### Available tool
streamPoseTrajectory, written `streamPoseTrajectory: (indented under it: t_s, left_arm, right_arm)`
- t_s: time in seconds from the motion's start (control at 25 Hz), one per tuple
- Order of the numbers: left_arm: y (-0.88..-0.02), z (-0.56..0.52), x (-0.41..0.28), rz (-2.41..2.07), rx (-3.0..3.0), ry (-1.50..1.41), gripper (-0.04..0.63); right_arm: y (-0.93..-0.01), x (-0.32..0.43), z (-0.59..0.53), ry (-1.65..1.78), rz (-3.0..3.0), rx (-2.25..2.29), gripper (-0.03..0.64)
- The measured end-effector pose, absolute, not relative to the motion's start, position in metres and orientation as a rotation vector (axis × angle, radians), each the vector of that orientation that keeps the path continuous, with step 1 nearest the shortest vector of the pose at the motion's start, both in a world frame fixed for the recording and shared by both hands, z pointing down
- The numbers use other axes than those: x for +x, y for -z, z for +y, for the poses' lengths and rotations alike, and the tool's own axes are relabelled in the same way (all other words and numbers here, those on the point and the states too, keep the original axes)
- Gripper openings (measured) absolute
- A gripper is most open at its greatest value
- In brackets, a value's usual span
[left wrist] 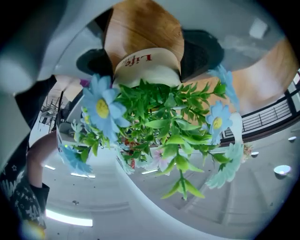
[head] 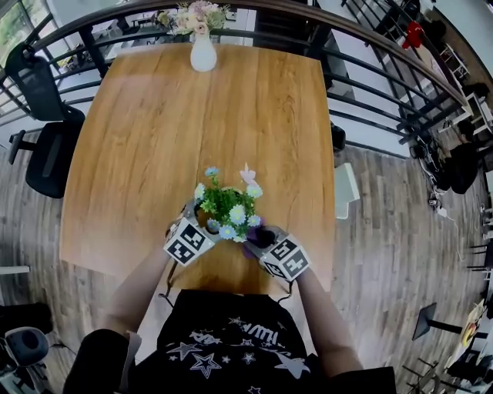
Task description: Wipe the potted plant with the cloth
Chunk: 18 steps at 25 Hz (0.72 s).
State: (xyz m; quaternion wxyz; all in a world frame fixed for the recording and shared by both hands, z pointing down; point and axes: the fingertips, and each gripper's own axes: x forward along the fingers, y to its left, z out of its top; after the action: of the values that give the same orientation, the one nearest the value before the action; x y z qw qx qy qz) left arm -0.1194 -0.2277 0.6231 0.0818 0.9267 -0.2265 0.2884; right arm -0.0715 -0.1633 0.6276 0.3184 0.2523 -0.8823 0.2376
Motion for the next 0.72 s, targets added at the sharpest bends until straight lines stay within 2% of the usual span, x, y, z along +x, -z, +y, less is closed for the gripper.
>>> streamPoseTrajectory:
  t_s: [0.72]
  left_arm:
    - [-0.626, -0.213, -0.103, -1.057, 2.534, -0.788, 0.471]
  right_arm:
    - [-0.627, -0.060, -0.151, -0.616, -2.327, 0.619, 0.100]
